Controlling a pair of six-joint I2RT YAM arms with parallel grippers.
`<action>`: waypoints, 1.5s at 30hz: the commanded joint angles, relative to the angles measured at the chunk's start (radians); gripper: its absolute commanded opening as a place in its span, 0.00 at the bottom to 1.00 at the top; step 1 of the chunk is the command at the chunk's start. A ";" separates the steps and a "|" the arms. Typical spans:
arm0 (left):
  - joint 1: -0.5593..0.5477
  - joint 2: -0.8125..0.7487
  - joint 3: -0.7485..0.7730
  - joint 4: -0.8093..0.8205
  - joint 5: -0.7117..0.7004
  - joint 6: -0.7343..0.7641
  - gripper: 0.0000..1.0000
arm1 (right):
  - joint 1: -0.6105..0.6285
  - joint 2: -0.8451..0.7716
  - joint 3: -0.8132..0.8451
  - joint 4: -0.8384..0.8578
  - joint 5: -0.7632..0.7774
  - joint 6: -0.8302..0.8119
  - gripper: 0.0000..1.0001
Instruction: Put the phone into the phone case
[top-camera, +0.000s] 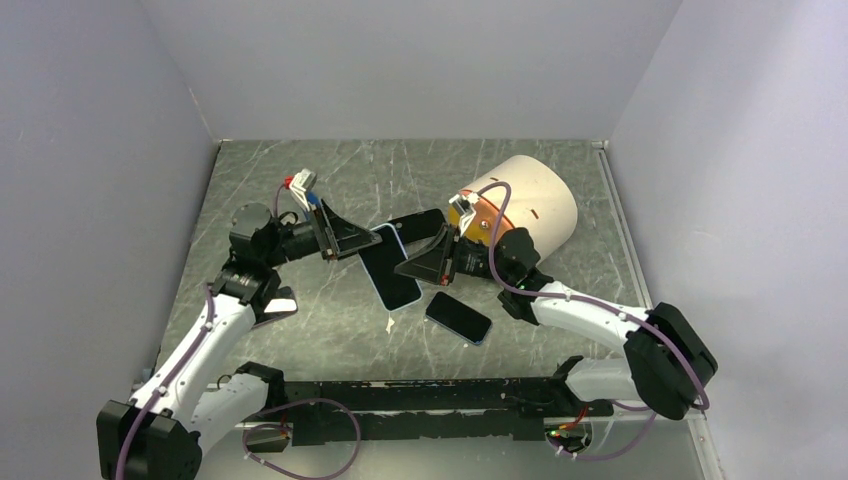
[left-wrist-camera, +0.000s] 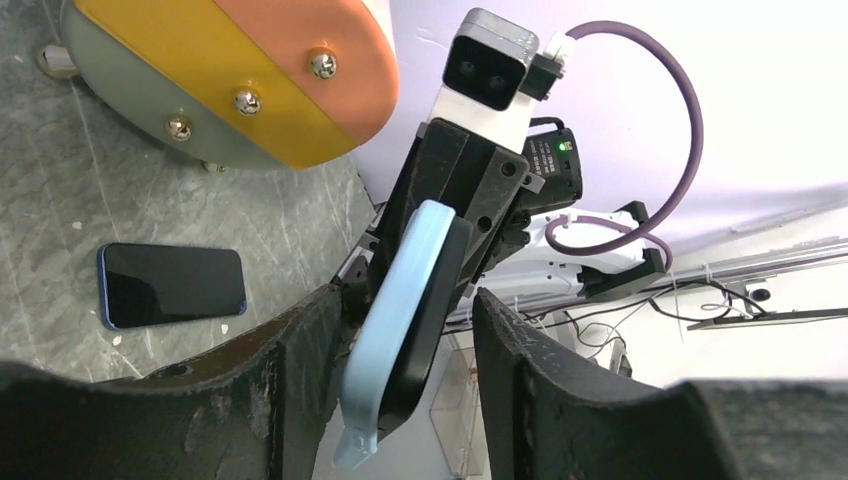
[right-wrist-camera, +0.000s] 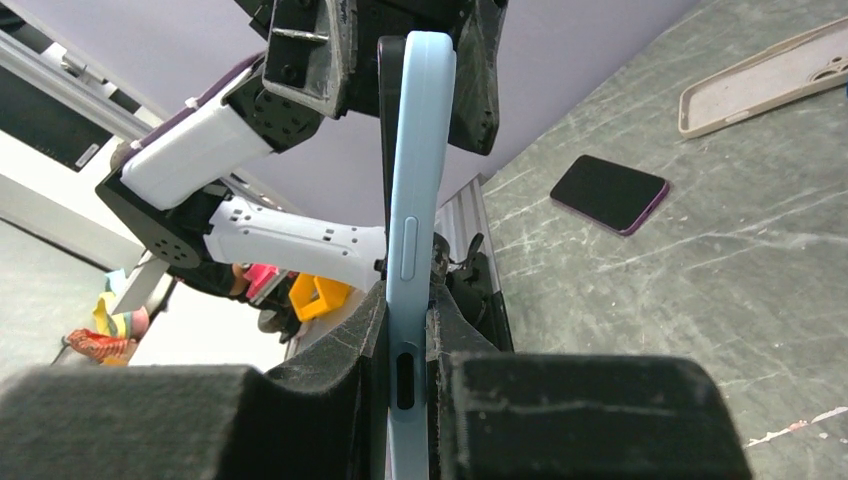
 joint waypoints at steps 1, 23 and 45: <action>0.001 -0.017 0.024 0.034 0.012 0.025 0.55 | -0.012 0.005 0.009 0.128 -0.035 0.044 0.00; 0.001 -0.043 0.046 -0.265 -0.028 0.179 0.21 | -0.003 -0.103 -0.074 0.009 0.049 0.037 0.00; 0.025 -0.102 0.008 -0.095 0.025 0.024 0.70 | 0.005 -0.163 -0.085 0.046 0.049 0.059 0.00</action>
